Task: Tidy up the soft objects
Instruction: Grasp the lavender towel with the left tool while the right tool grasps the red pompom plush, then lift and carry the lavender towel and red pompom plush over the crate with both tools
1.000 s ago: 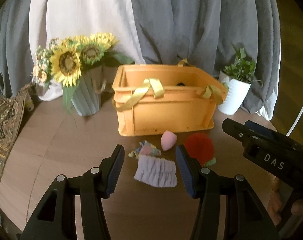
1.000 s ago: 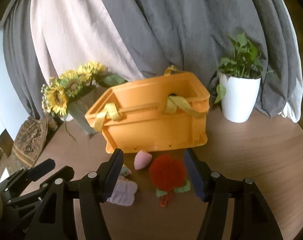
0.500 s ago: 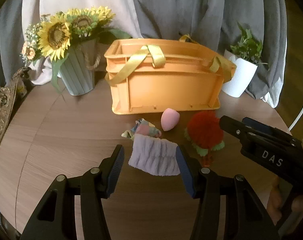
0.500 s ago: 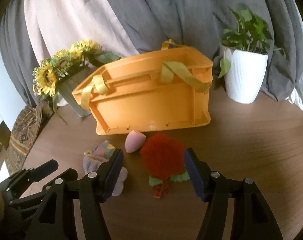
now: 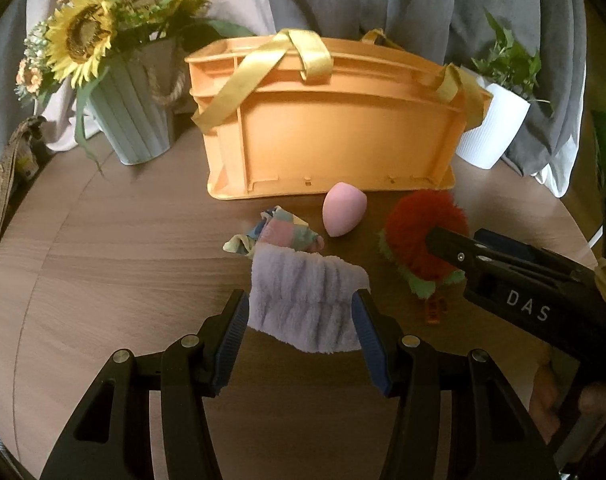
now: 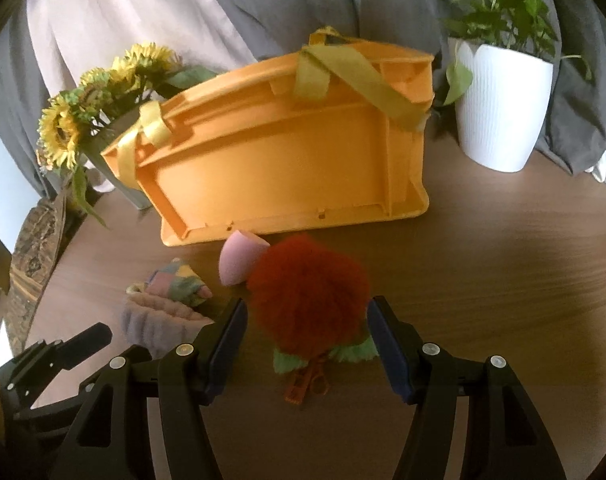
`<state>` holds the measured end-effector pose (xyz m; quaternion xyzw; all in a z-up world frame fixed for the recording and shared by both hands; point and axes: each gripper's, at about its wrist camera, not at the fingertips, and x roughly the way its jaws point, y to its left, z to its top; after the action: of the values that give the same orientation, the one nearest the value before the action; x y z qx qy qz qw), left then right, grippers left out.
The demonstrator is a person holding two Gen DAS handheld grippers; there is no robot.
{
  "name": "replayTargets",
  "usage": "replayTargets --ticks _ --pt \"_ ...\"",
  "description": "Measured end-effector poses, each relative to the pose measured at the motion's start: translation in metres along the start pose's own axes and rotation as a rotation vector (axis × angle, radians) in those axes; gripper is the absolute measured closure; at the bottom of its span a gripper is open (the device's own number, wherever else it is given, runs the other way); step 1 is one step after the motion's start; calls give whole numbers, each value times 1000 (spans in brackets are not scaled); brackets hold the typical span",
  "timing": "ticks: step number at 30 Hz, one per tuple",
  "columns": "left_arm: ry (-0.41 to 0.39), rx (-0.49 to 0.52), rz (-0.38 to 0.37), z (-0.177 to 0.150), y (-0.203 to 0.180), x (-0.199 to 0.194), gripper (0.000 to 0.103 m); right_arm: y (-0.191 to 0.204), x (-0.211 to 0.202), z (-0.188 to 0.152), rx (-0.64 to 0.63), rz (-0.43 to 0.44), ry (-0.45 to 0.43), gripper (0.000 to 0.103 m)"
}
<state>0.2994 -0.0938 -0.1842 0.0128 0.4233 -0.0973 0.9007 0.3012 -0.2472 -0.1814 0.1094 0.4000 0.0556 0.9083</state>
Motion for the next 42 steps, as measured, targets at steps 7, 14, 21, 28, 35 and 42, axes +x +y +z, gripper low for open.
replayTargets --ticks 7,14,21,28,35,42 --pt "25 2 -5 5 1 16 50 -3 21 1 -4 6 30 39" --pt "32 -3 -14 6 4 22 59 -1 37 2 -12 3 47 40" --pt "25 -26 -29 4 8 20 76 2 41 0 -41 -5 51 60" --pt "13 -38 -44 3 7 13 79 0 35 -2 -30 -2 43 68" --pt "-10 -29 -53 5 3 1 80 2 21 -5 -21 -1 32 68" --pt "-41 -24 -66 6 -1 -17 80 4 -1 -4 -13 -4 6 68"
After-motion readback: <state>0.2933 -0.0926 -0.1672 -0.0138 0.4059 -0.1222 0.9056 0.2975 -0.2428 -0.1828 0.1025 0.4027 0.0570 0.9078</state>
